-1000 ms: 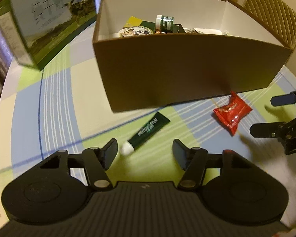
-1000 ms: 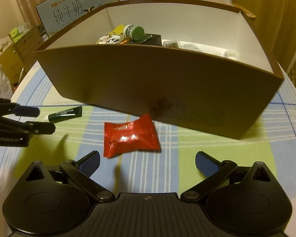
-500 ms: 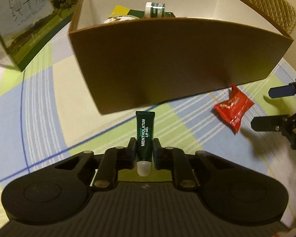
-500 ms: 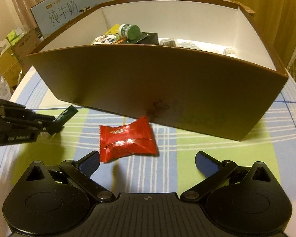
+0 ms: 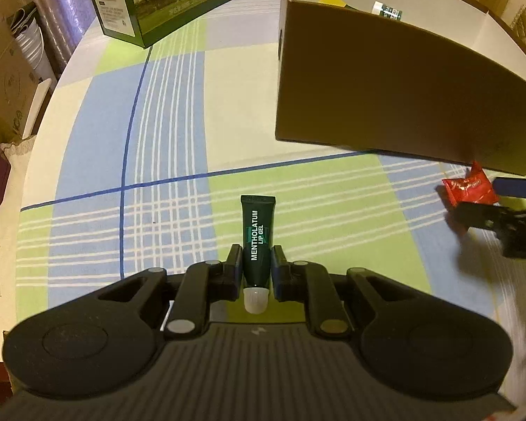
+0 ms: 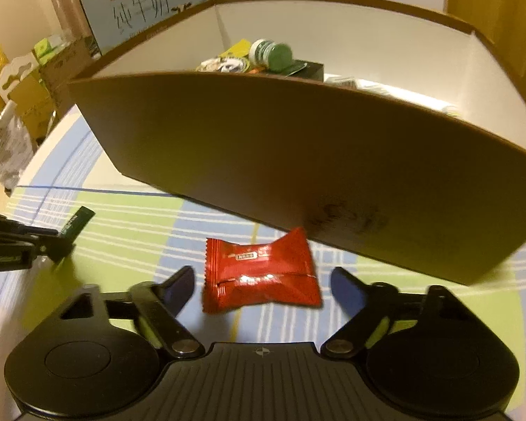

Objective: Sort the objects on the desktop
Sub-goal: 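Grasp the green lip gel tube with the left tool while the right grasps the red packet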

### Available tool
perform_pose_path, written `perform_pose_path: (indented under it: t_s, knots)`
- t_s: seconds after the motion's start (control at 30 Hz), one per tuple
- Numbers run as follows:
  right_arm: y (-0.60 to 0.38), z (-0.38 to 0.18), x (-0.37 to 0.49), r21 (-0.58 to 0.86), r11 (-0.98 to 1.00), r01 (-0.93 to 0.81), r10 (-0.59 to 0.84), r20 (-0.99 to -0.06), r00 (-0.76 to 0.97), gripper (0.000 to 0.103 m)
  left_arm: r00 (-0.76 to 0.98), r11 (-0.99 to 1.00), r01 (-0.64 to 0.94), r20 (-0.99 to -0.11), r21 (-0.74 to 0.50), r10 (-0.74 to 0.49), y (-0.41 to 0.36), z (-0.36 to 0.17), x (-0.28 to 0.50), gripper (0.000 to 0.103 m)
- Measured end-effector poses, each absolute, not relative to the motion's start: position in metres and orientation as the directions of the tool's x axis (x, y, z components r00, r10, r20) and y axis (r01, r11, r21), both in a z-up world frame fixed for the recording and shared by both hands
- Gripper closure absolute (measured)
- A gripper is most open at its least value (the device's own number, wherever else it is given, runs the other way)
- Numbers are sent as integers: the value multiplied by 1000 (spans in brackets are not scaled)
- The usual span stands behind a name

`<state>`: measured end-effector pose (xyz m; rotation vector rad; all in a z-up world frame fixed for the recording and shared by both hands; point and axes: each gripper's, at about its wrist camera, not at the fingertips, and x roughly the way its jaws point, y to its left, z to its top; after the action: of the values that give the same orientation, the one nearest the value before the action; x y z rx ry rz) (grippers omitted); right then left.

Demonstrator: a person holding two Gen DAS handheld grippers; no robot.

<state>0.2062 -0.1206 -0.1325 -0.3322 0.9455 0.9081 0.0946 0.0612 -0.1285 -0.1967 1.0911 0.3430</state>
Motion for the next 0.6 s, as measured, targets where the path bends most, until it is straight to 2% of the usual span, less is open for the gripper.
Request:
perform_pose_path:
  t_s: [0.1, 0.17, 0.27, 0.33, 0.6]
  knots:
    - [-113, -136, 201, 63, 580, -812, 505, -810, 298, 41, 418, 927, -374, -892, 1, 170, 63, -129, 95, 90]
    - [-109, -136, 195, 8, 554, -832, 490, -812, 318, 56, 422, 930, -367, -891, 1, 167, 64, -130, 97, 89]
    - [-111, -135, 191, 7, 527, -850, 502, -810, 305, 74, 419, 937, -349, -892, 12, 168, 62, -130, 102, 89]
    - [-113, -134, 190, 11, 528, -849, 499, -813, 300, 81, 410, 938, -346, -897, 18, 168, 61, -130, 104, 89]
    - [-139, -127, 190, 100, 565, -819, 519, -815, 258, 82, 425, 951, -308, -895, -5, 133, 46, -130, 96, 90]
